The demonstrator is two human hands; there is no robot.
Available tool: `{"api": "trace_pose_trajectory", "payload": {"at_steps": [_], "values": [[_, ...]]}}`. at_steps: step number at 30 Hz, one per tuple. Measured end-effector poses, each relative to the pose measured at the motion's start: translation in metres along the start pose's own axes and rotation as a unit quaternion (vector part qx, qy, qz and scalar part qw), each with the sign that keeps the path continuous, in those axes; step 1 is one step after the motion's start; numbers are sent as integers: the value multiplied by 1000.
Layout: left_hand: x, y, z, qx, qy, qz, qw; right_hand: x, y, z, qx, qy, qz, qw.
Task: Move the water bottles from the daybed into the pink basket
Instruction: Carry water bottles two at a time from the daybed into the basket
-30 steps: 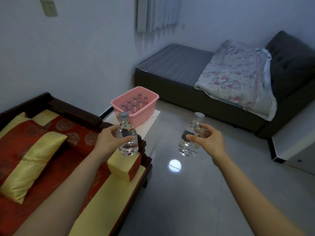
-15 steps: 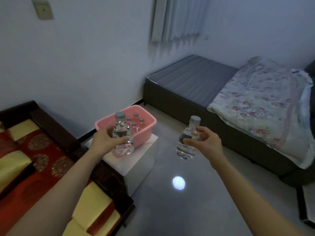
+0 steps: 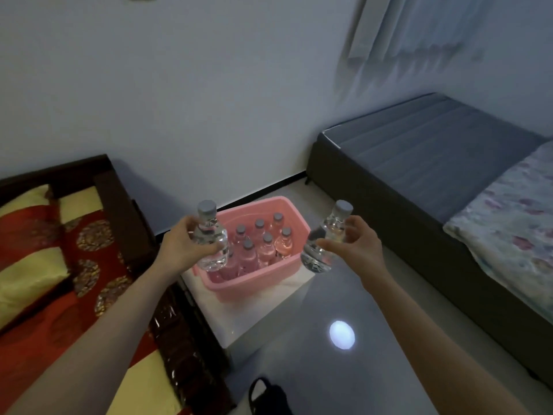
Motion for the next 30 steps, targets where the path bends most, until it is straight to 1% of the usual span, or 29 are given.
{"api": "trace_pose_trajectory", "payload": {"at_steps": [3,7,10,14,18,20,22,25,30], "values": [[35,13,16,19,-28,-34,999,53,23,-8,-2,1,38,999],[53,36,36,35,-56,-43,997,102,51,-26,14,8,63,998],[57,56,51,37,-65,-20,997,124,75,-48,-6,26,87,996],[67,92,66,17,-78,30,996,148,96,-84,-59,31,155,986],[88,136,82,19,-53,84,995,181,112,-103,-72,-21,232,970],[98,156,90,25,-39,117,992,199,122,-109,-81,-35,283,955],[105,172,97,26,-43,155,987,211,133,-116,-114,-53,331,935],[113,185,105,48,-46,167,984,217,142,-138,-141,-59,381,912],[119,197,111,72,-45,179,980,214,149,-164,-144,-86,426,889]]}}
Point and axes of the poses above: each hand's wrist, its own x-axis towards the middle knuckle, its own y-axis out of the palm, z = x × y, the point moved 1 cm from there along x, towards the middle knuckle, and after that the axes turned 3 degrees about -y, right-handed, at the moved point
